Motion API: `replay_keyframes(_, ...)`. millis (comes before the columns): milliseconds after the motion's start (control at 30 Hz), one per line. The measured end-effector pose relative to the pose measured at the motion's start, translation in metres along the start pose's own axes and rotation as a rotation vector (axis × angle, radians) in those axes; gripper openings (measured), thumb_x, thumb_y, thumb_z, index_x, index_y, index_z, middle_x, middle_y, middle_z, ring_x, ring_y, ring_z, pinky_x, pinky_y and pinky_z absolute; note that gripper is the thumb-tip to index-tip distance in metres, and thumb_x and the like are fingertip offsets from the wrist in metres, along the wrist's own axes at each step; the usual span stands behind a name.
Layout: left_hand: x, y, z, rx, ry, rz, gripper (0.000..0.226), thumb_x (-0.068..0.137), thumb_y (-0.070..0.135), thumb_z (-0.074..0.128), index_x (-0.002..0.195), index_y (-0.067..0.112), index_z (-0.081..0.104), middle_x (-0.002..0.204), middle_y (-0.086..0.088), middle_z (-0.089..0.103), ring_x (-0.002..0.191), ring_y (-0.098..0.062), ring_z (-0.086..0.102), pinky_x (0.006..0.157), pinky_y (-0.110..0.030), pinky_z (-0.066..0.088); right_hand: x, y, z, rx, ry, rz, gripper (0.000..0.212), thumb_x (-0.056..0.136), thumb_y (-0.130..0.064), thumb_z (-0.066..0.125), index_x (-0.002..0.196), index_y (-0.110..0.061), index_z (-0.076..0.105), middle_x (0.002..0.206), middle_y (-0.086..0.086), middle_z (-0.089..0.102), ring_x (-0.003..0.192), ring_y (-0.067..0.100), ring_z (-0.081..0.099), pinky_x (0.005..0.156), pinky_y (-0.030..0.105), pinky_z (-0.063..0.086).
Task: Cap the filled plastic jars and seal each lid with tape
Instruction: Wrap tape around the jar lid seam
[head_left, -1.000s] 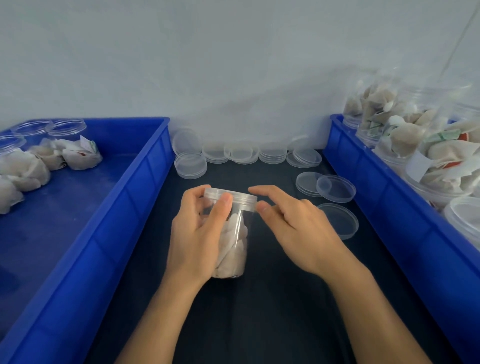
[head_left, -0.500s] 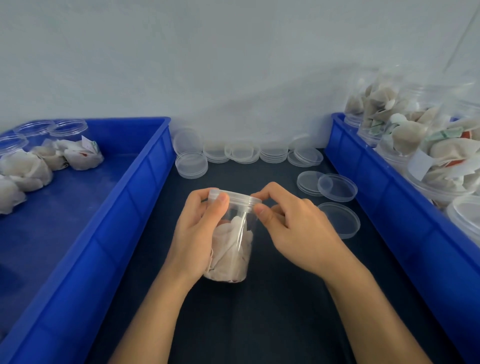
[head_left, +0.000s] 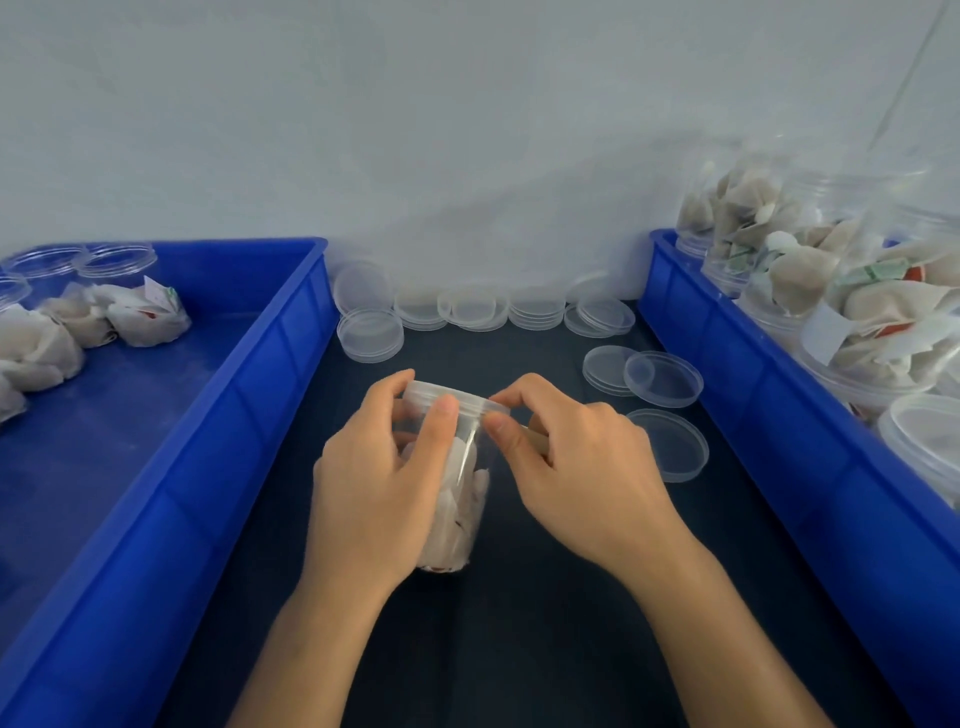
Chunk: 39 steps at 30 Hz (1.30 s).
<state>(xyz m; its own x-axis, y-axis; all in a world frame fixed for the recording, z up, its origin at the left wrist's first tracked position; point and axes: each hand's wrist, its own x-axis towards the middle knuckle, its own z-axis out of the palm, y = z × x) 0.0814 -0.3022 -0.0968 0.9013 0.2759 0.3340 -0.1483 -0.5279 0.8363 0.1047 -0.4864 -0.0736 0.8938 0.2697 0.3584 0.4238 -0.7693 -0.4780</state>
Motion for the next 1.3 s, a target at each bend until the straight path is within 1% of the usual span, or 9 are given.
replay_keyframes(100,0.001,-0.001,0.002,-0.032,-0.111,-0.075,0.071,0.080,0.088,0.040,0.144,0.058,0.039,0.113,0.026,0.068,0.102,0.010,0.064,0.084,-0.026,0.051,-0.001,-0.002,0.000,0.027,-0.012,0.002,0.031,0.104,-0.059,0.033,0.115,-0.040,0.056,0.061,-0.016,0.055,0.064,0.012,0.058,0.063,0.036,0.042)
replay_keyframes(233,0.005,-0.003,-0.001,-0.169,-0.095,-0.115,0.060,0.080,0.083,0.049,0.131,0.052,0.052,0.107,0.024,0.072,0.097,0.003,0.070,0.085,-0.033,0.053,-0.001,0.003,-0.002,0.186,-0.103,0.040,0.027,0.108,-0.036,0.039,0.128,-0.044,0.056,0.061,-0.025,0.055,0.061,0.013,0.049,0.066,0.038,0.040)
replay_keyframes(400,0.009,-0.008,-0.004,-0.349,-0.098,-0.172,0.046,0.081,0.077,0.056,0.118,0.050,0.062,0.107,0.017,0.073,0.097,-0.002,0.073,0.086,-0.035,0.056,0.002,0.006,-0.007,0.152,-0.143,0.028,0.033,0.109,-0.048,0.040,0.141,-0.051,0.049,0.064,-0.028,0.057,0.065,0.010,0.049,0.078,0.040,0.048)
replay_keyframes(600,0.009,-0.008,-0.001,-0.459,-0.137,-0.169,0.043,0.084,0.072,0.060,0.108,0.037,0.070,0.092,0.014,0.072,0.086,-0.006,0.074,0.070,-0.019,0.058,0.004,0.011,-0.006,0.106,-0.129,0.036,0.033,0.109,-0.050,0.038,0.139,-0.053,0.049,0.059,-0.021,0.055,0.074,0.012,0.055,0.087,0.046,0.052)
replay_keyframes(733,0.010,-0.010,-0.001,-0.483,-0.140,-0.170,0.045,0.082,0.073,0.061,0.106,0.035,0.071,0.090,0.014,0.072,0.085,-0.006,0.074,0.069,-0.017,0.057,0.005,0.013,-0.004,0.098,-0.136,0.027,0.033,0.108,-0.053,0.036,0.138,-0.054,0.050,0.063,-0.034,0.054,0.073,0.008,0.050,0.087,0.045,0.052)
replay_keyframes(1000,0.010,-0.013,0.001,-0.507,-0.167,-0.168,0.049,0.081,0.076,0.060,0.111,0.037,0.070,0.098,0.010,0.075,0.092,-0.013,0.077,0.072,-0.026,0.060,0.006,0.014,0.001,0.072,-0.118,0.011,0.027,0.110,-0.050,0.038,0.131,-0.054,0.054,0.064,-0.031,0.056,0.066,0.009,0.052,0.076,0.040,0.052)
replay_keyframes(1100,0.010,-0.015,0.001,-0.550,-0.203,-0.173,0.051,0.081,0.076,0.060,0.119,0.042,0.066,0.105,0.009,0.075,0.097,-0.013,0.077,0.075,-0.023,0.060,0.007,0.015,0.004,0.104,-0.115,0.021,0.025,0.108,-0.050,0.039,0.129,-0.053,0.054,0.063,-0.035,0.055,0.063,0.008,0.051,0.069,0.037,0.047)
replay_keyframes(1233,0.010,-0.016,0.004,-0.513,-0.251,-0.127,0.065,0.084,0.080,0.053,0.140,0.048,0.050,0.115,0.021,0.070,0.109,-0.006,0.072,0.083,-0.022,0.059,0.006,0.018,0.003,0.188,-0.078,0.043,0.020,0.107,-0.046,0.047,0.124,-0.049,0.058,0.062,-0.032,0.057,0.060,0.004,0.053,0.060,0.026,0.034)
replay_keyframes(1300,0.009,-0.015,0.005,-0.475,-0.232,-0.109,0.066,0.085,0.080,0.050,0.143,0.051,0.044,0.114,0.026,0.068,0.110,-0.003,0.071,0.089,-0.028,0.057,0.005,0.015,0.002,0.213,-0.053,0.045,0.020,0.106,-0.045,0.049,0.123,-0.046,0.060,0.062,-0.030,0.058,0.061,0.003,0.055,0.059,0.025,0.033)
